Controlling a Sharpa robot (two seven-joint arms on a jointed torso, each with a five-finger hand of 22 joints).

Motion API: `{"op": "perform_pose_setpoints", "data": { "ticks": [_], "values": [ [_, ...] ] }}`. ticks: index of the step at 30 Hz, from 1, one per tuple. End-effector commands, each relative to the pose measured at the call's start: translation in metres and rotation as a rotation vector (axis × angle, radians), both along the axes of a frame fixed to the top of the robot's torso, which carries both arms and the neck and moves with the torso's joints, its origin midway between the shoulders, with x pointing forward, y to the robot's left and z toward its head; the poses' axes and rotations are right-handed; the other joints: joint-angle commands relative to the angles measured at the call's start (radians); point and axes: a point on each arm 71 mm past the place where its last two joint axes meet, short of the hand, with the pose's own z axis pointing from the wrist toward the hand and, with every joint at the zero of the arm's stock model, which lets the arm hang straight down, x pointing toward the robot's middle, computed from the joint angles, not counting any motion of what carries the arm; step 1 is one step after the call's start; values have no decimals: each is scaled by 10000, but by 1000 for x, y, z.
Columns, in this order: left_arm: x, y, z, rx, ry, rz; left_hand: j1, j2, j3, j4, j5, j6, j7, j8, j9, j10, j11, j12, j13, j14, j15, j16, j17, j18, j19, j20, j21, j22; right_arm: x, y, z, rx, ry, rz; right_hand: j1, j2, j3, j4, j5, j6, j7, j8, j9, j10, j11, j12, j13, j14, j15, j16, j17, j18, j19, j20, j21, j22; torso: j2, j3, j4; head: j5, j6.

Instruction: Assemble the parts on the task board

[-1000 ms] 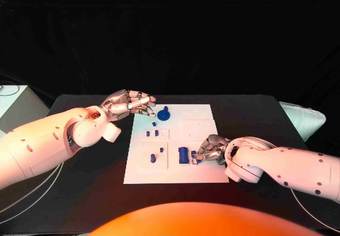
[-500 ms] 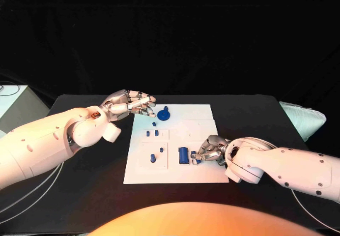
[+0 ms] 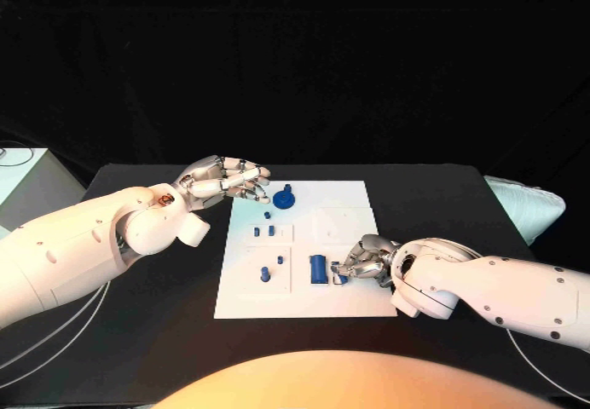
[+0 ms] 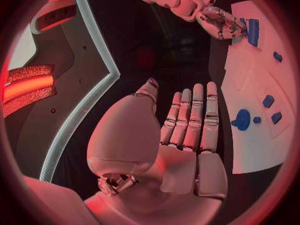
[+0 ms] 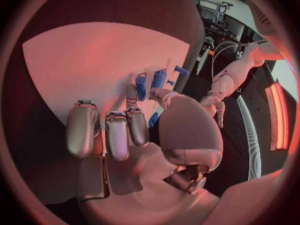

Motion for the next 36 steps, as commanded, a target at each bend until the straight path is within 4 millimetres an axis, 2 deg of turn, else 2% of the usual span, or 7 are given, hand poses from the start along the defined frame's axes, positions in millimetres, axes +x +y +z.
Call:
{"op": "perform_pose_setpoints", "data": {
  "ticks": [1,4,5,8,26,31,36],
  "values": [
    [-1,-2,1,-98,-29,-167,42,70,-57,1,-44,12,232,27,-16,-36,49,-55,15,14,46,-35,13,139,74,-1,-43,-9,0,1,1,60,-103,61,42,182,81,-54,164,78,-3,64,16,178,-70,-11,1455,755,-57,19,1268,-195,446,-88,-23,1120,0,-4,1,-6,2],
    [-1,-1,1,-96,-29,-164,42,70,-57,1,-44,12,232,27,-16,-36,49,-55,15,14,46,-35,13,139,74,-1,-43,-9,0,1,1,56,-107,59,90,266,139,-103,226,75,-12,72,22,184,-78,-4,1461,757,-63,23,1276,-196,449,-93,-19,1127,0,-4,5,-11,2],
    [-1,-1,1,-96,-29,-163,42,70,-57,1,-44,12,232,27,-16,-36,49,-55,15,14,46,-35,13,139,74,-1,-43,-9,0,2,1,56,-106,65,170,343,228,-185,185,64,-21,77,26,191,-87,6,1469,757,-71,23,1277,-197,452,-98,-16,1133,1,-3,3,-9,2],
    [-1,-2,1,-97,-29,-164,42,70,-57,1,-44,12,232,27,-16,-36,49,-55,15,14,46,-35,13,139,74,-1,-43,-9,0,2,1,62,-105,81,219,393,316,-254,108,57,-26,82,30,194,-92,8,1473,759,-75,26,1282,-200,457,-101,0,1145,3,-2,3,-8,2],
    [-1,-1,0,-81,-16,-153,67,96,-85,3,-41,16,229,36,-21,-40,48,-59,17,13,47,-54,19,139,85,1,-67,-30,0,6,2,175,-164,181,194,469,404,-275,81,98,-32,110,42,236,-99,82,1519,765,-81,40,1305,-210,471,-104,49,1175,6,-6,3,5,2],
    [-1,-1,0,-76,-8,-150,80,113,-97,5,-41,18,228,40,-23,-41,48,-61,18,15,47,-63,22,139,91,1,-79,-40,-1,7,2,208,-160,244,-41,305,318,-216,-39,123,-27,126,46,255,-93,99,1534,765,-77,39,1303,-211,475,-103,45,1183,6,-6,7,2,2],
    [-1,-1,0,-70,5,-147,90,128,-97,4,-38,18,228,42,-24,-41,47,-61,18,15,47,-66,24,139,94,2,-84,-44,0,6,2,168,-140,284,-237,152,249,-171,46,158,-35,146,50,276,-99,135,1560,767,-80,46,1315,-214,481,-104,57,1198,0,-2,2,-5,2]
  ]
}}
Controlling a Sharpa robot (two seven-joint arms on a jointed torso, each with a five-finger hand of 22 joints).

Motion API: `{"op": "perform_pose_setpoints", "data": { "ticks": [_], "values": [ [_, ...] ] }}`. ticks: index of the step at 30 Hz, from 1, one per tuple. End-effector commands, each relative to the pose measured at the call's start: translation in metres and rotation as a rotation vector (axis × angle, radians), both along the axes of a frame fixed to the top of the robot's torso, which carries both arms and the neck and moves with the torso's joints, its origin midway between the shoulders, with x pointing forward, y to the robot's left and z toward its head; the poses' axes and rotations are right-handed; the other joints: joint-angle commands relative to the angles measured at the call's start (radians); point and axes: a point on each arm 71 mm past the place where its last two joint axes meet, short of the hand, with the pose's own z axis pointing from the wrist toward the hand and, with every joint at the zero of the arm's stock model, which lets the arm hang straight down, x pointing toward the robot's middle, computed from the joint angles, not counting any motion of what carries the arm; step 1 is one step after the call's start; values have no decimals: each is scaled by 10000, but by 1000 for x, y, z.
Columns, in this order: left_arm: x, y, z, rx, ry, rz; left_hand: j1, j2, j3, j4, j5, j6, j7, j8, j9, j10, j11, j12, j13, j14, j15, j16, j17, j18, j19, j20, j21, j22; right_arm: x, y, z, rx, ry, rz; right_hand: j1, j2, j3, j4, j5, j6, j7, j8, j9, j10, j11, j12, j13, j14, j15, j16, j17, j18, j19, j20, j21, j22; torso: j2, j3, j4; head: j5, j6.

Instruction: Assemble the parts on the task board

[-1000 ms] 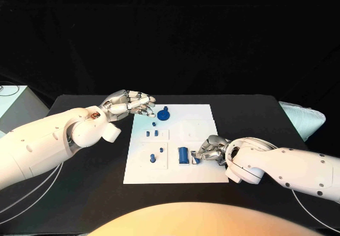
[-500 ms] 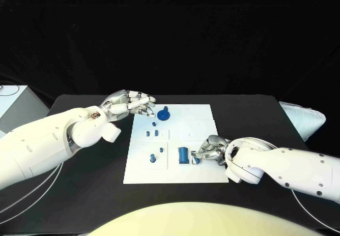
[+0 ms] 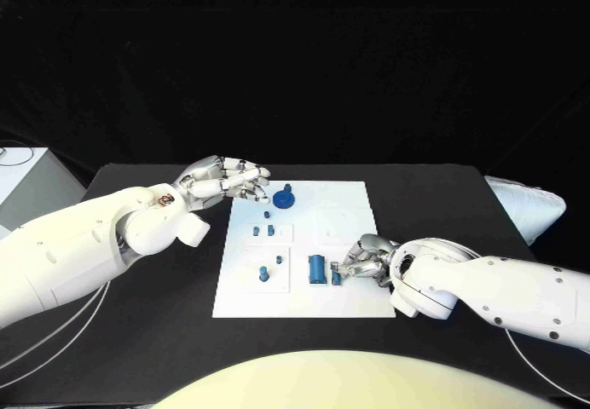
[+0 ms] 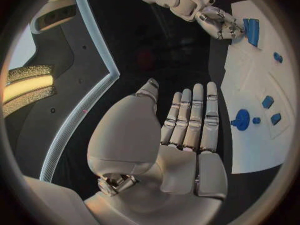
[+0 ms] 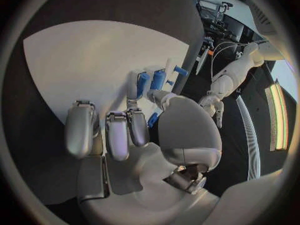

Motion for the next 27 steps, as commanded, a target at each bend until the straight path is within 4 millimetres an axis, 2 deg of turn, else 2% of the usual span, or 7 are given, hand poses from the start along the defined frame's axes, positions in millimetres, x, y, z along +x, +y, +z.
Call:
{"op": "perform_pose_setpoints", "data": {
  "ticks": [1,12,18,20,21,24,27],
  "values": [
    [-1,-2,0,-89,-16,-161,39,77,-40,3,-38,18,228,42,-12,-41,47,-61,12,15,47,-66,15,139,94,2,-39,-13,0,2,1,87,-99,242,-146,-1,-30,45,30,64,-10,40,8,239,-62,66,1560,767,-81,45,1315,-59,519,-68,60,1207,-4,4,-5,-8,2],
    [-1,-2,-1,-79,6,-151,61,108,-40,3,-40,18,227,44,-16,-42,47,-63,13,17,46,-73,18,140,101,2,-49,-22,1,-4,1,12,-136,382,-225,-163,-97,16,-102,53,-18,43,8,222,-68,23,1540,764,-85,37,1303,-51,511,-70,13,1193,-2,12,-2,-4,2],
    [-2,0,-2,-48,31,-119,61,108,-40,3,-40,18,227,44,-16,-42,47,-63,13,17,46,-73,18,140,101,2,-49,-22,-1,-6,4,470,-175,792,196,-514,-170,-462,-1527,9,-9,103,37,206,-60,-13,1539,763,-77,34,1306,-42,498,-69,-63,1190,0,21,-11,15,2],
    [-2,0,-2,-44,31,-106,61,108,-40,3,-40,18,227,44,-16,-42,47,-63,13,17,46,-73,18,140,101,2,-49,-22,-2,-6,5,651,-243,870,389,-566,-220,-598,-2120,5,-12,149,57,209,-63,-2,1551,760,-80,27,1298,-38,494,-68,-94,1187,-4,16,-14,13,2],
    [-2,0,-3,-46,28,-97,61,108,-40,3,-40,18,227,44,-16,-42,47,-63,13,17,46,-73,18,140,101,2,-49,-22,-3,-7,6,727,-285,889,659,-643,-309,-768,-2684,14,-31,229,94,237,-75,64,1594,758,-87,20,1289,-30,487,-72,-141,1176,-6,19,-15,7,2],
    [-2,0,-3,-54,23,-78,61,108,-40,3,-40,18,227,44,-16,-42,47,-63,13,17,46,-73,18,140,101,2,-49,-22,-3,-9,7,852,-369,886,955,-690,-455,-924,-3084,60,-73,360,154,270,-107,136,1639,754,-110,6,1273,-29,489,-85,-154,1182,-1,17,-13,-10,2],
    [-3,0,-4,-56,30,-75,61,108,-40,3,-40,18,227,44,-16,-42,47,-63,13,17,46,-73,18,140,101,2,-49,-22,-3,-11,7,859,-374,854,1030,-629,-541,-917,-2993,132,-118,495,237,313,-141,230,1696,758,-133,14,1287,-30,496,-104,-142,1195,0,15,-13,-19,2]
  ]
}}
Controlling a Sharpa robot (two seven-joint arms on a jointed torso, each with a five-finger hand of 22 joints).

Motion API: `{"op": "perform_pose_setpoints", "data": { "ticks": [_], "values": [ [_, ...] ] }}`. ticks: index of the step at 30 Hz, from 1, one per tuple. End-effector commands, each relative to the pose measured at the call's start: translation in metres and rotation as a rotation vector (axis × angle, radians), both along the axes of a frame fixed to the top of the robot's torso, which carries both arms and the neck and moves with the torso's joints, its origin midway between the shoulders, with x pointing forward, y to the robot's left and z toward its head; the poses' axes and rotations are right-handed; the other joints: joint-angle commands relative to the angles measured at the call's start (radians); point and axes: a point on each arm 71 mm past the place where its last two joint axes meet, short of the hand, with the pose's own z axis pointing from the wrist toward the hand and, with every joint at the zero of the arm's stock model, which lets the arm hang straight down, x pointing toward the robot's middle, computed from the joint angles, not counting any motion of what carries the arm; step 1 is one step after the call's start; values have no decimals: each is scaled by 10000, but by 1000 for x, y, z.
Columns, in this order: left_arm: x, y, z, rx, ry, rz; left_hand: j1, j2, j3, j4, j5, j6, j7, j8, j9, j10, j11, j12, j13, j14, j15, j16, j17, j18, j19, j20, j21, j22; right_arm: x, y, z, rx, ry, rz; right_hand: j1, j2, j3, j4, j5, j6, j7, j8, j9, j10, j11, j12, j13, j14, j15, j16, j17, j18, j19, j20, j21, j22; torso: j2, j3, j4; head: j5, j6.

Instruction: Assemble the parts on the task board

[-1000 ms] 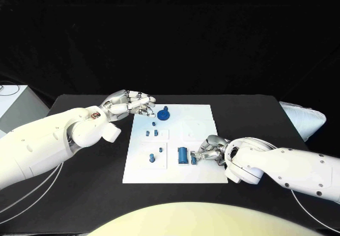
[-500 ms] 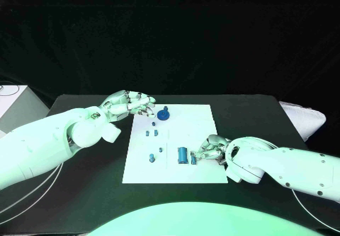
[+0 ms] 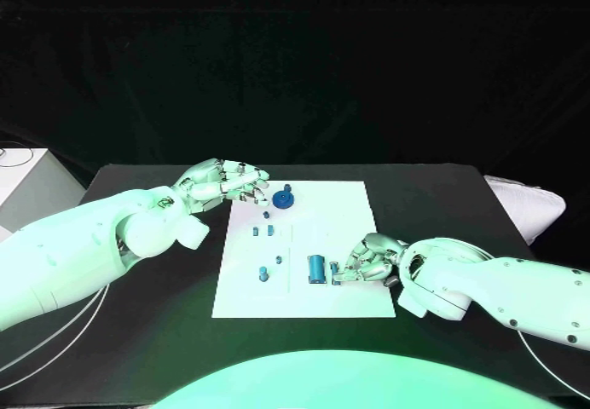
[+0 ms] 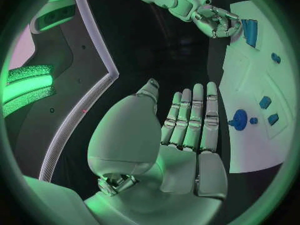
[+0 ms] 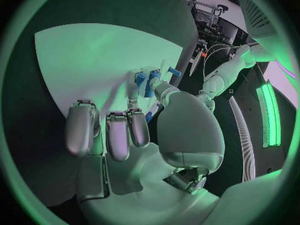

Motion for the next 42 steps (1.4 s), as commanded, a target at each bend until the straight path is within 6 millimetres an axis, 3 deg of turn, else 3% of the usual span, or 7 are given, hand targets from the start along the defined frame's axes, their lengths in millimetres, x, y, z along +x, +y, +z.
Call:
{"op": "perform_pose_setpoints", "data": {
  "ticks": [1,11,19,42],
  "values": [
    [-1,-1,0,-90,-68,-98,21,69,-41,3,-40,18,227,45,-16,-41,47,-63,15,17,47,-35,12,140,101,2,-50,-15,-1,2,2,369,-100,338,137,66,-83,-3,247,76,-72,179,101,336,-86,150,1729,759,-70,12,1285,-30,462,-79,-33,1192,2,-1,-2,-16,2],
    [-1,-1,-1,-97,-47,-112,41,92,-42,1,-42,18,225,47,-19,-40,46,-63,16,20,46,-40,15,140,108,2,-57,-23,0,3,-2,141,92,307,170,128,-109,26,322,71,-100,262,172,364,-111,209,1765,771,-92,44,1335,-46,483,-95,53,1237,11,-14,20,-48,2],
    [-2,-1,-1,-90,-40,-110,41,92,-42,1,-42,18,225,47,-19,-40,46,-63,16,20,46,-40,15,140,108,2,-57,-23,-1,5,-6,-123,335,523,550,93,-53,-183,252,-2,-144,370,280,372,-154,228,1781,776,-130,55,1355,-53,496,-130,78,1263,1,-30,30,-38,2],
    [-2,-2,-2,-103,-10,-137,41,92,-42,1,-42,18,225,47,-19,-40,46,-63,16,20,46,-40,15,140,108,2,-57,-23,8,6,-11,-734,3,-20,773,269,110,-228,268,-11,-168,442,345,400,-178,280,1815,790,-153,95,1420,-71,522,-155,168,1318,3,-15,12,-36,2]
  ]
}}
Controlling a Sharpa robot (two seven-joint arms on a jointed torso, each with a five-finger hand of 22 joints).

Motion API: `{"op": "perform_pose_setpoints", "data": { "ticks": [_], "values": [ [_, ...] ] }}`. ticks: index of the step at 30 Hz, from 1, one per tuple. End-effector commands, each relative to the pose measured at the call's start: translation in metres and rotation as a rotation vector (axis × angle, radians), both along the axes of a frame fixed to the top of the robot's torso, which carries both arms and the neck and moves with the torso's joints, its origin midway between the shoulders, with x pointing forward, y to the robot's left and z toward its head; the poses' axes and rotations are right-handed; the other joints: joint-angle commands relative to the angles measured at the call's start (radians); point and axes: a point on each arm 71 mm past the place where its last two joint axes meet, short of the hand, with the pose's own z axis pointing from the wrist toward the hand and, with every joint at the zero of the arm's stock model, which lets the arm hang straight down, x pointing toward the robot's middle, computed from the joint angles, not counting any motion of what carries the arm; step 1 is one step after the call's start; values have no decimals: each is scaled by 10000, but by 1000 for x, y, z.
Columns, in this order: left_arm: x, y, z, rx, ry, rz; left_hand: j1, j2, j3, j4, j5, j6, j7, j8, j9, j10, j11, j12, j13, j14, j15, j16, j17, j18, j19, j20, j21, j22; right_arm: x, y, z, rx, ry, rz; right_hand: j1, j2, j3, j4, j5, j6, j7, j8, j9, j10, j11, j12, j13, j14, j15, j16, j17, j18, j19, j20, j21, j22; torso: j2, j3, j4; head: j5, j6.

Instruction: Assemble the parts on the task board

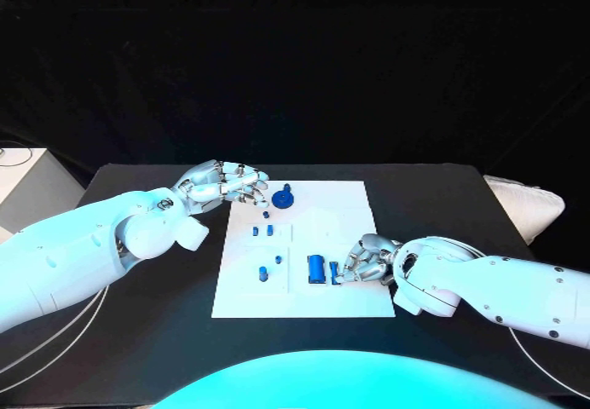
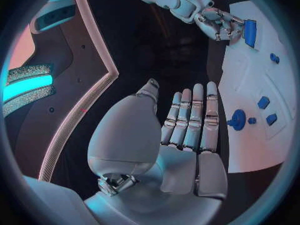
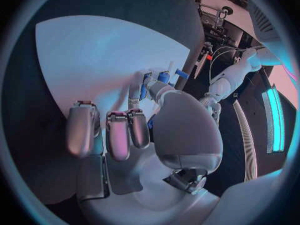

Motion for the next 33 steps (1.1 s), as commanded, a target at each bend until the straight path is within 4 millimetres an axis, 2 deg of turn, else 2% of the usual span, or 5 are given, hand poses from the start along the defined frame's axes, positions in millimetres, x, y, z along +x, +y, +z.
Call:
{"op": "perform_pose_setpoints", "data": {
  "ticks": [1,16,25,30,33],
  "values": [
    [-1,-2,0,-106,-46,-143,41,92,-42,1,-41,17,225,47,-9,-41,46,-63,12,20,46,-40,9,140,35,0,-63,-12,1,1,-1,-155,11,68,67,41,53,26,14,13,-48,40,16,402,-102,50,1811,788,-83,50,1403,-69,521,-83,29,1319,-10,3,4,-2,2],
    [-1,-3,0,-119,-33,-165,41,92,-42,1,-41,17,225,47,-9,-41,46,-63,12,20,46,-40,9,140,35,0,-63,-12,1,1,-2,-142,75,86,60,-38,32,18,23,-24,-42,43,27,379,-98,0,1784,778,-80,22,1359,-53,504,-82,-70,1281,-20,-4,8,-12,2],
    [0,-3,-1,-167,-84,-93,95,137,-85,1,-49,14,222,55,-22,-37,43,-65,16,34,43,-62,24,140,65,0,-97,-44,0,-1,11,1216,-705,-281,-52,-148,-47,91,164,-105,-1,39,43,330,-63,-96,1735,750,-57,-55,1244,-19,463,-73,-284,1197,-47,-15,-4,9,2],
    [-1,-4,-2,-190,-67,-101,95,137,-85,1,-49,14,222,55,-22,-37,43,-65,16,34,43,-62,24,140,65,0,-97,-44,-3,7,16,1428,-1017,61,111,-151,-14,-3,204,-50,-50,170,123,468,-97,214,1909,768,-73,-9,1320,-33,480,-75,-202,1241,-11,17,11,37,2],
    [-1,-4,-2,-192,-58,-106,95,137,-85,1,-49,14,222,55,-22,-37,43,-65,16,34,43,-62,24,140,65,0,-97,-44,-5,12,18,1290,-1188,302,132,-136,-9,-9,185,33,-101,305,199,665,-139,643,2149,771,-103,-2,1332,-42,497,-91,-144,1272,0,6,7,30,2]
  ]
}}
